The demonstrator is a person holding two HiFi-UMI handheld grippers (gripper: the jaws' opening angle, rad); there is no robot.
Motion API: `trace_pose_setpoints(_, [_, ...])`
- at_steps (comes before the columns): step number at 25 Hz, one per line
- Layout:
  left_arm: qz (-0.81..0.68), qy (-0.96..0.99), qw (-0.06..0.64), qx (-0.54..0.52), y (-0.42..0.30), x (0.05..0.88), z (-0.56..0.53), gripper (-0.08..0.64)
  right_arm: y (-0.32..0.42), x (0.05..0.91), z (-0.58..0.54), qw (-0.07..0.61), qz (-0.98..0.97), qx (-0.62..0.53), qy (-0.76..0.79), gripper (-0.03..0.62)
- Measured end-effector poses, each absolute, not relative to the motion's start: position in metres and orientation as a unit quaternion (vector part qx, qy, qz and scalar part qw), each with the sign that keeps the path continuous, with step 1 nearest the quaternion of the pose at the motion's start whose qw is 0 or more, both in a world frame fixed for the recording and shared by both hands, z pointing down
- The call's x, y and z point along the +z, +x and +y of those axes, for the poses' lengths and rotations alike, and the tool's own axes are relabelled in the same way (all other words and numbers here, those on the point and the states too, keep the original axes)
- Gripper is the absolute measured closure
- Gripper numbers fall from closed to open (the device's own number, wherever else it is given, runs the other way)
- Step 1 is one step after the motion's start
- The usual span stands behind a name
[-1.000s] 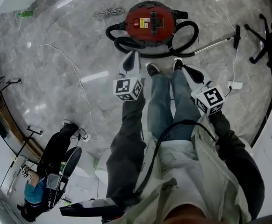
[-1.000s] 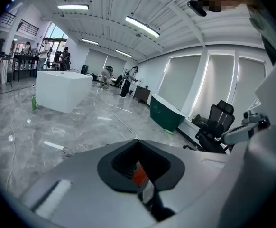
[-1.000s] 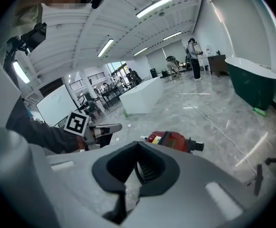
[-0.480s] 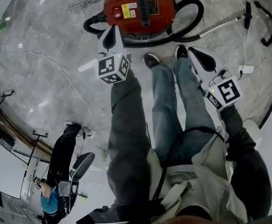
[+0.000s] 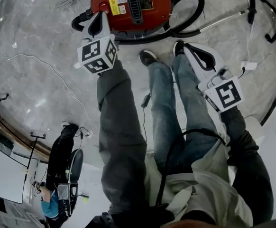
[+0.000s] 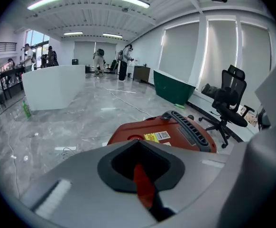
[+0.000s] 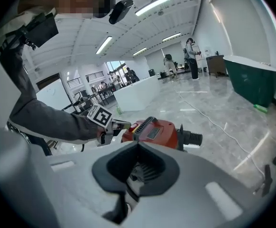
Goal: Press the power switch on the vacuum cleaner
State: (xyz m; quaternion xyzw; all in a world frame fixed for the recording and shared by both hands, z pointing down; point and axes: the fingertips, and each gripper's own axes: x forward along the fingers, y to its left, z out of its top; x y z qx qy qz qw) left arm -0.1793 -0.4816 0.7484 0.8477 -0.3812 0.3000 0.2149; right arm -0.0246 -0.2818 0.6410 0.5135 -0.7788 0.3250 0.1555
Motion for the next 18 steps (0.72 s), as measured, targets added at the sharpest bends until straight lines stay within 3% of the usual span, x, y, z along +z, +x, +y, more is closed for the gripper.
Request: trace_pose_setpoints(18, [-0.384, 0.840, 0.216, 0.317, -0.180, 0.761, -0.475, 0.557, -0.024, 0.632, -0.329, 0.127, -0.797, 0.289, 0.515, 0.591])
